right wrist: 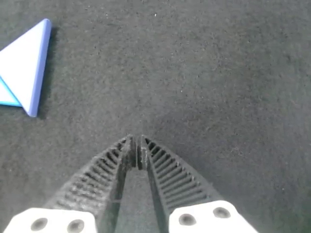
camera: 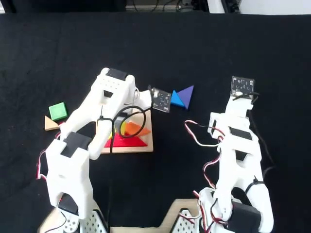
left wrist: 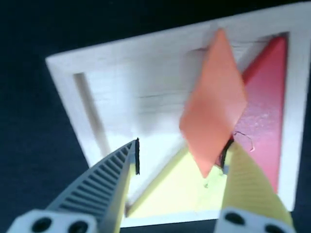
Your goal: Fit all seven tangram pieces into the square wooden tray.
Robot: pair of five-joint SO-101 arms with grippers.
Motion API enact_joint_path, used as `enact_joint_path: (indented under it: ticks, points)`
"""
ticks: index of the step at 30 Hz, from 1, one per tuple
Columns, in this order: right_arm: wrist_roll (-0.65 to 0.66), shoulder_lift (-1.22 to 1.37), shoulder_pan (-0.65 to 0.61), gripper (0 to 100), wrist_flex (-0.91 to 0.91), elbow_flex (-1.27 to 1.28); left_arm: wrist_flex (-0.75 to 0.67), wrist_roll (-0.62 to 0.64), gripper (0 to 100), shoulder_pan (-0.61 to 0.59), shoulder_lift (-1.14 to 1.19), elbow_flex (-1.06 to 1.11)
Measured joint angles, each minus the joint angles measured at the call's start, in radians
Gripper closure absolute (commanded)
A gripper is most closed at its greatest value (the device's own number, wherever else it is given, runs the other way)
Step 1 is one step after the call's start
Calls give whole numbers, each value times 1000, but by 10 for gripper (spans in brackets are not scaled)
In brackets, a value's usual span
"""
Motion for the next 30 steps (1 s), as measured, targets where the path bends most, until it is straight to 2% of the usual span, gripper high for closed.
enact_joint_path:
  ticks: [14, 24, 30]
  points:
    - [0, 0, 2, 964, 0, 0, -95, 21, 719, -3, 107, -147]
    - [0, 0, 2, 964, -2, 0, -95, 21, 719, -2, 118, -152]
    - [0, 0, 2, 964, -2, 0, -46, 78, 719, 0, 120, -190]
